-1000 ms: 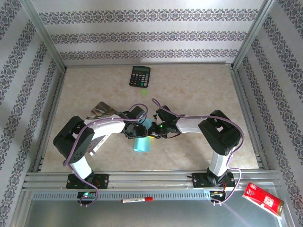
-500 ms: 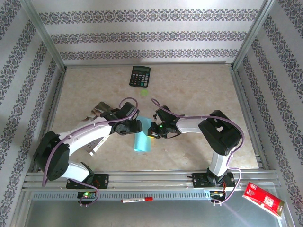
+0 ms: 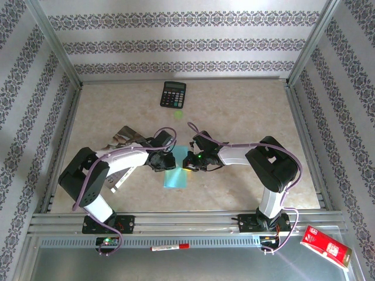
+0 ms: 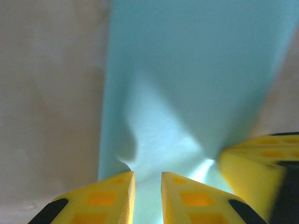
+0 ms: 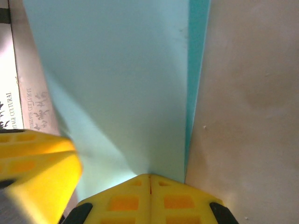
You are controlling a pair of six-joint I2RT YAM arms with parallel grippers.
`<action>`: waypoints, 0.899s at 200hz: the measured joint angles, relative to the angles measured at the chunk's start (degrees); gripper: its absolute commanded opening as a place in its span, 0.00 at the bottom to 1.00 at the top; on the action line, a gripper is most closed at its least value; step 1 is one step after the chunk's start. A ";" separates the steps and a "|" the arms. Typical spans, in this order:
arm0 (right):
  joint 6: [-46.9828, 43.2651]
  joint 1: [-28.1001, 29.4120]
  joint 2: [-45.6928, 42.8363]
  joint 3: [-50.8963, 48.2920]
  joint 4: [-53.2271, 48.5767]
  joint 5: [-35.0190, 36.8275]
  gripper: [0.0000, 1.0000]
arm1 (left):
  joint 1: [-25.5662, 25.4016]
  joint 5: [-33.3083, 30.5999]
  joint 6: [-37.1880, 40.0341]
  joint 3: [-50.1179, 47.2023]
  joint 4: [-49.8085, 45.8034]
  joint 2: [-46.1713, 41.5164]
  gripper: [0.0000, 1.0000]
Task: Fold a paper plane with a square sheet of paper (pick it up from the middle)
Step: First fold in half a square sheet of paper at the center of the table.
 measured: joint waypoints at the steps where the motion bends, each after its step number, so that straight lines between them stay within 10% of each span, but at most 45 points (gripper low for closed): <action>1: -0.02 0.00 0.00 0.00 0.02 0.00 0.00 | 0.07 -0.04 0.00 -0.15 0.04 0.11 0.22; 180: -0.44 -0.02 0.24 0.00 0.72 -0.20 0.00 | 8.22 12.37 1.95 2.14 10.43 5.35 0.28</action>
